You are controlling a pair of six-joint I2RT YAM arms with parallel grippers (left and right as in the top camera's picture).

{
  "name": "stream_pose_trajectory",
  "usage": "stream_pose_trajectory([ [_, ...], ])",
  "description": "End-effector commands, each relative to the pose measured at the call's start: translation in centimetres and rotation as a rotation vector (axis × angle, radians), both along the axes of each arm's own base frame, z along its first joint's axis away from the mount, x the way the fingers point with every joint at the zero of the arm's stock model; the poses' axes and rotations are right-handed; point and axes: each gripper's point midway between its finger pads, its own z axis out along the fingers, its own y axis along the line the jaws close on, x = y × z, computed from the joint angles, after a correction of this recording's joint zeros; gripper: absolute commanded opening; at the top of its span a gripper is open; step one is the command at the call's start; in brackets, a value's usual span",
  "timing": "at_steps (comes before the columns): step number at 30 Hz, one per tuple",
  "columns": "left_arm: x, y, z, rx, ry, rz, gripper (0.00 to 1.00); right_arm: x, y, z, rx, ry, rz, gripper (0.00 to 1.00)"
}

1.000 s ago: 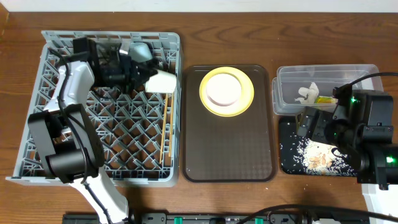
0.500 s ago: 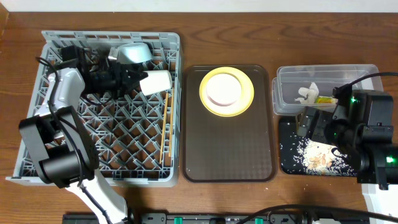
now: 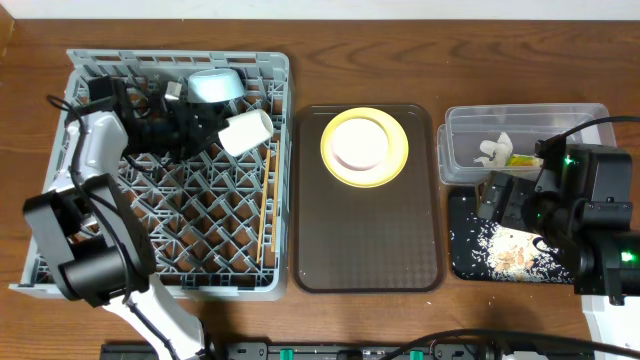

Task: Sort waste into correct bins and load items into the dishwasher
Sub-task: 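Lower the white cup into the rack beside the blue bowl, then open the left gripper and raise it away from the white cup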

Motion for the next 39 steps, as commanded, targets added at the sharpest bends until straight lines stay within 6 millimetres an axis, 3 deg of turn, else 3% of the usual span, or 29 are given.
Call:
stream_pose_trajectory([
  [1,-2.3,2.4,-4.2,0.235,0.137,0.017,0.22,0.0,-0.1,0.0,-0.002,0.000,-0.012,0.99],
  [8,-3.6,5.2,-1.7,0.451,0.116,0.065,0.33,0.0,-0.1,0.0,-0.002,0.000,-0.012,0.99],
  [11,-3.8,5.8,0.5,0.519,0.063,0.092,0.42,0.0,-0.1,0.0,-0.002,0.000,-0.012,0.99],
  [16,-4.6,6.8,5.0,0.640,-0.048,0.150,0.47,0.0,-0.1,0.0,-0.002,0.000,-0.012,0.99],
  [20,-5.6,6.3,8.5,0.714,-0.146,0.173,0.47,0.0,-0.1,0.0,-0.002,0.000,-0.011,0.99],
  [26,-6.4,3.0,12.0,0.768,-0.286,0.127,0.45,0.0,-0.1,0.0,-0.002,0.000,-0.012,0.99],
  [29,-6.2,1.1,12.4,0.789,-0.331,0.081,0.20,0.0,-0.1,0.0,-0.002,0.000,-0.012,0.99],
  [31,-5.8,0.7,12.1,0.848,-0.334,0.067,0.10,0.0,-0.1,0.0,-0.002,0.000,-0.012,0.99],
  [39,-3.6,0.6,8.8,1.031,-0.281,0.026,0.08,0.0,-0.1,0.0,-0.002,0.000,-0.012,0.99],
])
